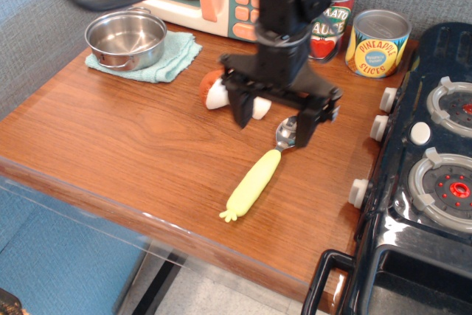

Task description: Hold the mushroom from center of table and place it inside of the tiffin box which is above the blue cloth near the oven.

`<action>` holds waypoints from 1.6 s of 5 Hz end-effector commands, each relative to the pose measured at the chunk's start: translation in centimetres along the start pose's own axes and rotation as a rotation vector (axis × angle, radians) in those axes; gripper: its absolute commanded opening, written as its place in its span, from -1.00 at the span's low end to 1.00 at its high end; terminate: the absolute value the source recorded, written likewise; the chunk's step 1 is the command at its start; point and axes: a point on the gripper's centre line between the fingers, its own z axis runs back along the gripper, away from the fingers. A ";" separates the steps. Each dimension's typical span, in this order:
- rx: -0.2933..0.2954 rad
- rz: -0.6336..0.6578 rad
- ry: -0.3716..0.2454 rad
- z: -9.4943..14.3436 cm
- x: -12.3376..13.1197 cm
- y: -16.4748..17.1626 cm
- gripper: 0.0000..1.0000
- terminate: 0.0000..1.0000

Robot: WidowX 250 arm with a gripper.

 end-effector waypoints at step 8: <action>0.267 0.719 -0.048 -5.7 5.7 6.3 -1.00 -1.00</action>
